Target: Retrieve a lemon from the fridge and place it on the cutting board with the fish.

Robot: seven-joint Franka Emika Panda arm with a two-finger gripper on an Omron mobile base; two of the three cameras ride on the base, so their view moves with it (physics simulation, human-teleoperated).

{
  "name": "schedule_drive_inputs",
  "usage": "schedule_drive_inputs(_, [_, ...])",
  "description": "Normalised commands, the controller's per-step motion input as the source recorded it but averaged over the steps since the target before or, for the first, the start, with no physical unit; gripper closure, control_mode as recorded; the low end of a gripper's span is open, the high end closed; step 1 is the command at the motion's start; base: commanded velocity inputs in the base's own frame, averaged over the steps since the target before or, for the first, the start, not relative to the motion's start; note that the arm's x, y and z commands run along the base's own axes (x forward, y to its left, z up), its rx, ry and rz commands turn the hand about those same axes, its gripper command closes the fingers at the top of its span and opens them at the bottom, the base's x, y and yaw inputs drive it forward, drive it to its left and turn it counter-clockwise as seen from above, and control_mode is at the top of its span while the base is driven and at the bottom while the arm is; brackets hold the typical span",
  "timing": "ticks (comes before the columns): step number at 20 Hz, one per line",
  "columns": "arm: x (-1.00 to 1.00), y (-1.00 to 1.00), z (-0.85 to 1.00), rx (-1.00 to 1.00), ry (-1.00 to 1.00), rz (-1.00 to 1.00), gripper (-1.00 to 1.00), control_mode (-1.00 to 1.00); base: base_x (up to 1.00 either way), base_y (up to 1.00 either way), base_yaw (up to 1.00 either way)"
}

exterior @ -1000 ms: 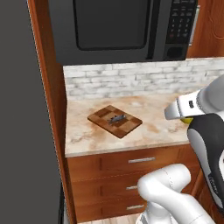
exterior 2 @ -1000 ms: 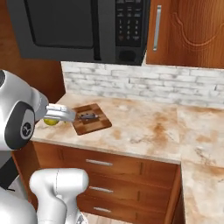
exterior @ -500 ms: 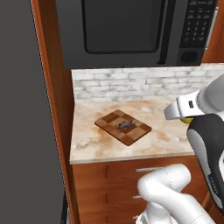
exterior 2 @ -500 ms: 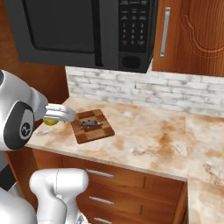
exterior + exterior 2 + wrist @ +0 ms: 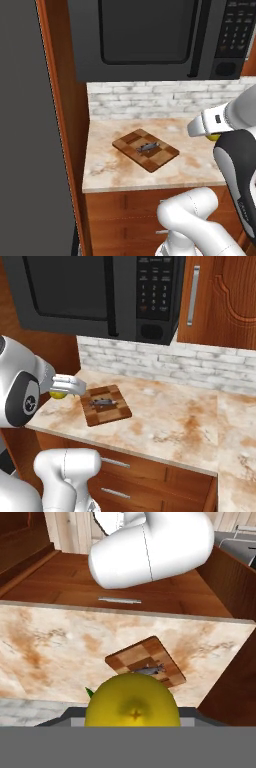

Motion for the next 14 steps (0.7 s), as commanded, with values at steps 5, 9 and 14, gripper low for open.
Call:
schedule_drive_inputs(5, [0.00,0.00,0.00,0.00,0.00,0.00,1.00,1.00,0.05,0.13,0.00])
schedule_drive_inputs(9, [0.00,0.00,0.00,0.00,0.00,0.00,1.00,1.00,0.02,0.08,0.00])
schedule_drive_inputs(14, [0.00,0.00,0.00,0.00,0.00,0.00,1.00,-1.00,0.01,0.04,0.00])
